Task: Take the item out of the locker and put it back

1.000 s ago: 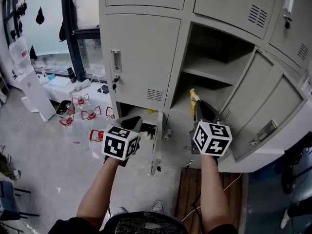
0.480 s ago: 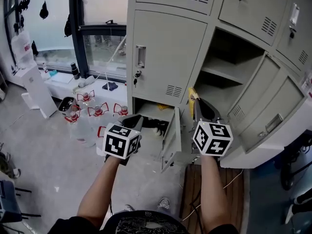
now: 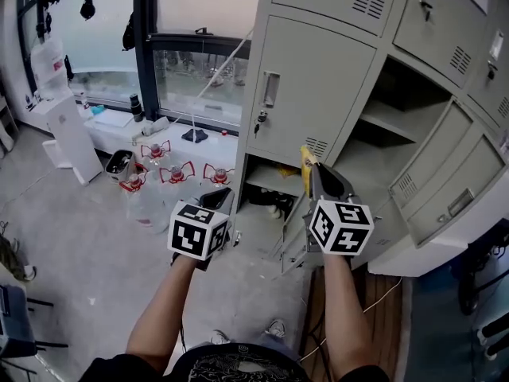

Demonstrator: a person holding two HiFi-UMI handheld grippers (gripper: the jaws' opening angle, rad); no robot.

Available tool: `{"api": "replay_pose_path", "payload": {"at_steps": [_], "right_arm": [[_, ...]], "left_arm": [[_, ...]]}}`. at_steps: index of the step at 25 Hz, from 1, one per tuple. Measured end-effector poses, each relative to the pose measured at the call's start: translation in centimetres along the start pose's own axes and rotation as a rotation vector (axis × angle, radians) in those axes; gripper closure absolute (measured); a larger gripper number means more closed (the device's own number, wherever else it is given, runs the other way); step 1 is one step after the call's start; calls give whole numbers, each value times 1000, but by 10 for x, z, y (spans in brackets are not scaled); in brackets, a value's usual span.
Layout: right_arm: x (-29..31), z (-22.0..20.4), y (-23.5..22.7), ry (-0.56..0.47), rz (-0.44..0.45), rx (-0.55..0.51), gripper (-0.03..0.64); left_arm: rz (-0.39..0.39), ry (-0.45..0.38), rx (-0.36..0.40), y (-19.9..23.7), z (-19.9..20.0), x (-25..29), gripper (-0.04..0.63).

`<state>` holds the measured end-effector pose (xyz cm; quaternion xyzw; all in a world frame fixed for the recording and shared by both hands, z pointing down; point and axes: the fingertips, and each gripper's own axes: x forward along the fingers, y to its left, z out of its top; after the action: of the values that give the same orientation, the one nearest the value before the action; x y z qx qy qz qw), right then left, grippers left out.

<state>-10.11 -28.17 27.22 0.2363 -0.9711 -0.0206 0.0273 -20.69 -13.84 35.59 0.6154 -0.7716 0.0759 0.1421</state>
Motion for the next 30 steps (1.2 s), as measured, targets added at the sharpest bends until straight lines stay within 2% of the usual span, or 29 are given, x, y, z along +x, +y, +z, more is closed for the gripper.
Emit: {"api": "replay_pose_path", "payload": {"at_steps": [12, 23, 30], "right_arm": [[23, -48, 51, 87, 23, -4, 588], [45, -90, 54, 168, 15, -103, 588], [74, -125, 42, 202, -3, -163, 588]], "left_arm": [[4, 25, -22, 35, -26, -24, 594], [-20, 34, -43, 40, -34, -8, 594], [-24, 44, -48, 50, -44, 21, 594]]}}
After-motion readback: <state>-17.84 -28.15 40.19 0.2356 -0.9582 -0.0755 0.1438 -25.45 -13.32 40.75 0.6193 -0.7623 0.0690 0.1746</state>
